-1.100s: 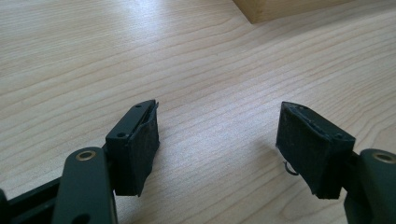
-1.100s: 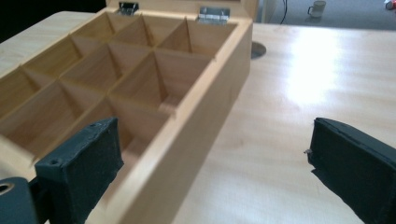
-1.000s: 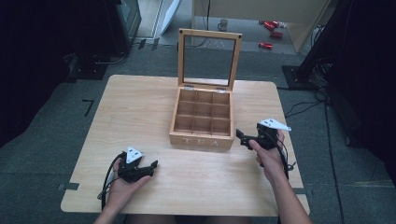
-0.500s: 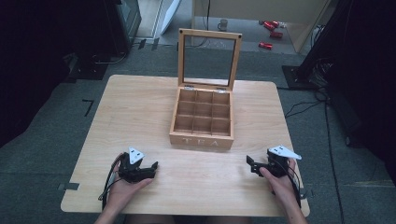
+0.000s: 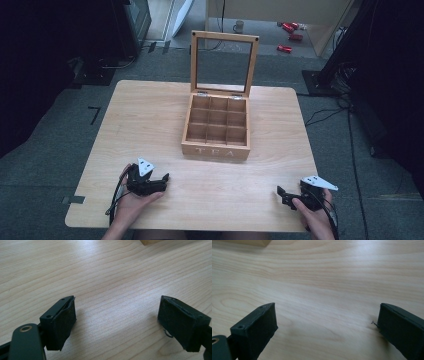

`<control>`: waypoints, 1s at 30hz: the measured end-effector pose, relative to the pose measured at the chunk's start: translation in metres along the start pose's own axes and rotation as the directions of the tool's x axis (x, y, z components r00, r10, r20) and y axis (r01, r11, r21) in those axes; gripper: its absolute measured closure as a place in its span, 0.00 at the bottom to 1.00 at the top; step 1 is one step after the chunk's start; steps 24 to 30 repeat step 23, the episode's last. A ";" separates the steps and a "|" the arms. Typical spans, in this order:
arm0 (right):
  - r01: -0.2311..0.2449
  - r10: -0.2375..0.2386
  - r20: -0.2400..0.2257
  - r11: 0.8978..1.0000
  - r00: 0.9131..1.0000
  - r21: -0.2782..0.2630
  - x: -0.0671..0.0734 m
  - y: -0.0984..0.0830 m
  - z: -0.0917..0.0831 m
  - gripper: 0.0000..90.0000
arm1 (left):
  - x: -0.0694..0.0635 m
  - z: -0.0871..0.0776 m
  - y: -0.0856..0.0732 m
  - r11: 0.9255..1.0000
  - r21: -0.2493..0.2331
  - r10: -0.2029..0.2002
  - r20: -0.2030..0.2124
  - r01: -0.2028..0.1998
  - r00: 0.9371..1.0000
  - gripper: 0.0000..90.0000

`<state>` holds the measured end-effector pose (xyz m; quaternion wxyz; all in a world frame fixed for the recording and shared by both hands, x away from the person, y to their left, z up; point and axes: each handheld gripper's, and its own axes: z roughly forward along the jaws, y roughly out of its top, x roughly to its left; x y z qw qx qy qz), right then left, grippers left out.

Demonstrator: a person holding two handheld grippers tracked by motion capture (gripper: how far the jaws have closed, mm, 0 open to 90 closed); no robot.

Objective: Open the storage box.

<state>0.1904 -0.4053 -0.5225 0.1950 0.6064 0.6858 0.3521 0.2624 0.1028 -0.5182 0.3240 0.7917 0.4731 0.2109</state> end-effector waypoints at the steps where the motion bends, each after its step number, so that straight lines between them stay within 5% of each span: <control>1: -0.003 0.003 0.002 1.000 1.000 0.004 -0.001 -0.001 -0.002 0.03 | 0.000 0.000 0.000 1.000 0.000 -0.001 0.001 0.001 1.000 0.17; 4: -0.004 0.004 0.019 1.000 1.000 0.010 -0.004 -0.005 -0.007 0.04 | 0.000 0.000 0.000 1.000 0.001 -0.002 0.003 0.002 1.000 0.17; 9: 0.094 -0.095 0.095 0.995 0.991 0.023 0.002 -0.012 -0.007 0.03 | 0.000 0.000 0.000 1.000 0.001 -0.001 0.004 0.001 1.000 0.17; 14: 0.114 -0.116 0.066 0.993 0.991 0.026 -0.001 -0.011 -0.007 0.03 | 0.000 0.000 0.000 1.000 0.002 0.001 0.015 -0.001 1.000 0.17; 30: 0.098 -0.100 0.084 0.995 0.991 0.023 0.000 -0.012 -0.007 0.03 | 0.001 0.000 0.000 1.000 0.002 -0.001 0.020 0.000 1.000 0.18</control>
